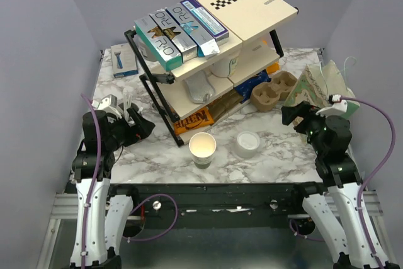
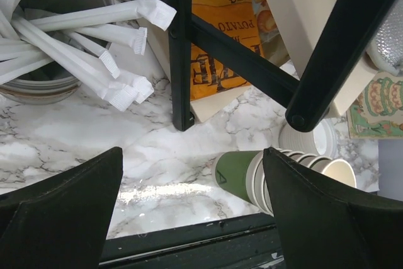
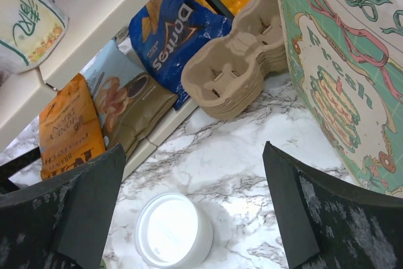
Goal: Pack the takeout coffee
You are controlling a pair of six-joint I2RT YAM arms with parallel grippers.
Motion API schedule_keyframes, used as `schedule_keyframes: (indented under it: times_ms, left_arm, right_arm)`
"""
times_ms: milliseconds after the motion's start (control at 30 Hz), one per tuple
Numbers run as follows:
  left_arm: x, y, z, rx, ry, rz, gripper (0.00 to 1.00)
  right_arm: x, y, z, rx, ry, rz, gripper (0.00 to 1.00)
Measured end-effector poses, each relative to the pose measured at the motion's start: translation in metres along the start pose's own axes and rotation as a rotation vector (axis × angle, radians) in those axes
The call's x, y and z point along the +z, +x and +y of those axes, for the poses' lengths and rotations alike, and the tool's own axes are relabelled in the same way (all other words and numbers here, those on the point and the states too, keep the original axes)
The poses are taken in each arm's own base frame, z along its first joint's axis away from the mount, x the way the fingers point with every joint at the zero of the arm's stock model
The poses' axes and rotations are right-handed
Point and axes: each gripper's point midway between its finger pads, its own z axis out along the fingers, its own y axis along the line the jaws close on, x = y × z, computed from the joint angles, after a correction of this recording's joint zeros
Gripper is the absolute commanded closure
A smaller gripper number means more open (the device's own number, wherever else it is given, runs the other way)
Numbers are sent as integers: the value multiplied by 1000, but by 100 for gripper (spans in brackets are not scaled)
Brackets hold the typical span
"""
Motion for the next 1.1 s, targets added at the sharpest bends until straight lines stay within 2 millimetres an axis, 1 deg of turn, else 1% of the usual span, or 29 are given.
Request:
schedule_keyframes:
  times_ms: [200,333,533,667,800,867,967,1100]
  left_arm:
    - [2,-1,3,-16,-20,-3,1]
    - [3,-4,8,-35,-49,-15,1]
    - [2,-8,22,-40,-129,-49,1]
    - [-2,-10,18,-17,-104,-77,1]
    - [-1,-2,15,-6,-56,-77,1]
    - [5,3,13,-10,-32,-56,1]
    - [15,15,16,-29,-11,-5,1]
    - [20,26,15,-38,2,30,1]
  right_arm:
    - [-3,-4,0,-7,-3,-21,0]
    - [0,-2,-2,-8,11,-9,0]
    - [18,16,-9,-24,59,97,0]
    - [32,26,-13,-23,93,170,0]
    - [43,38,-14,-18,106,242,0]
    - [51,41,-8,-17,85,280,0]
    - [58,48,6,-16,15,341,0]
    - [59,66,22,-27,-77,427,0]
